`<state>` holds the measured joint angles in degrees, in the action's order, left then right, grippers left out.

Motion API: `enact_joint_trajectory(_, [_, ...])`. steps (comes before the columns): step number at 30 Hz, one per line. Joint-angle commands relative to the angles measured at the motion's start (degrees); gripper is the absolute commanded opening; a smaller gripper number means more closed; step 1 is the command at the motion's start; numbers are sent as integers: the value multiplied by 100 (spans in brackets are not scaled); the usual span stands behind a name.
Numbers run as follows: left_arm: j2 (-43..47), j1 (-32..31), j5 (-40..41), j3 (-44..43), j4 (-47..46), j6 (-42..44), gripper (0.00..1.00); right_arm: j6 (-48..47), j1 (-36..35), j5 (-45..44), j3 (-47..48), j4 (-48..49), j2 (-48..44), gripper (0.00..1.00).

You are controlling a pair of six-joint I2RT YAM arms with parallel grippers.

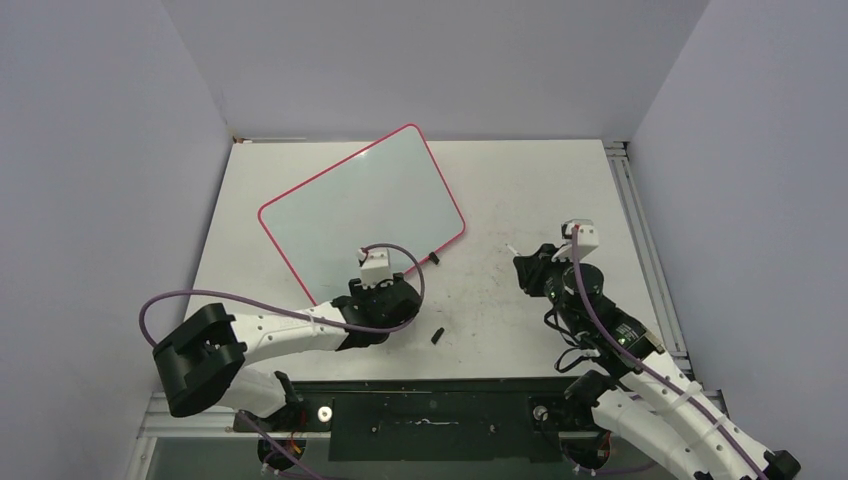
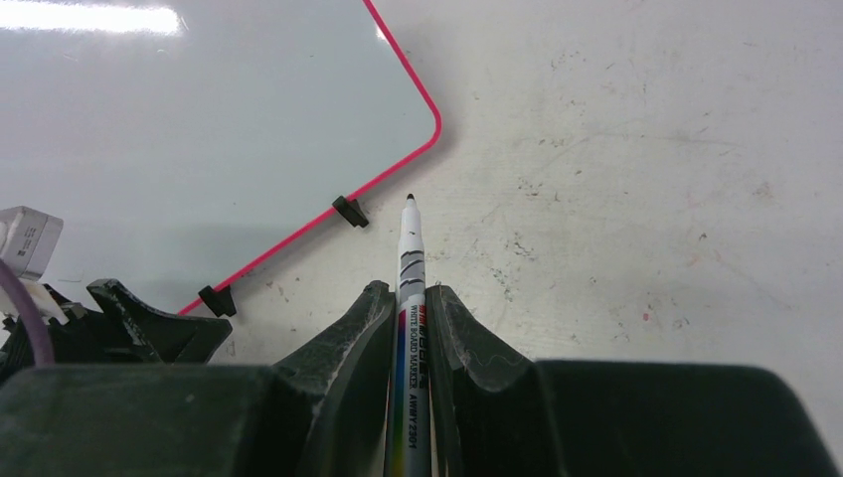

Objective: Write a sentence on the whiteboard
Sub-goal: Place the pen cap at the center of the board, then move the whiteboard stand to the center of the board.

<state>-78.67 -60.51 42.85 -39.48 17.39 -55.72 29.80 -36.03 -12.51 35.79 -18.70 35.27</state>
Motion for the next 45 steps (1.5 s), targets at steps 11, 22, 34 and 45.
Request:
enact_joint_trajectory(11, [-701,546,-230,-37,-565,-228,57,21,22,409,146,575,227,5])
enact_joint_trajectory(22, [-963,676,-156,-189,-550,-120,46,117,19,736,-23,807,341,5])
enact_joint_trajectory(34, [-1120,810,-36,-345,-536,32,37,174,21,1045,-138,998,454,5])
enact_joint_trajectory(45, [-1055,895,98,-193,-509,97,20,77,26,1190,-122,984,587,5])
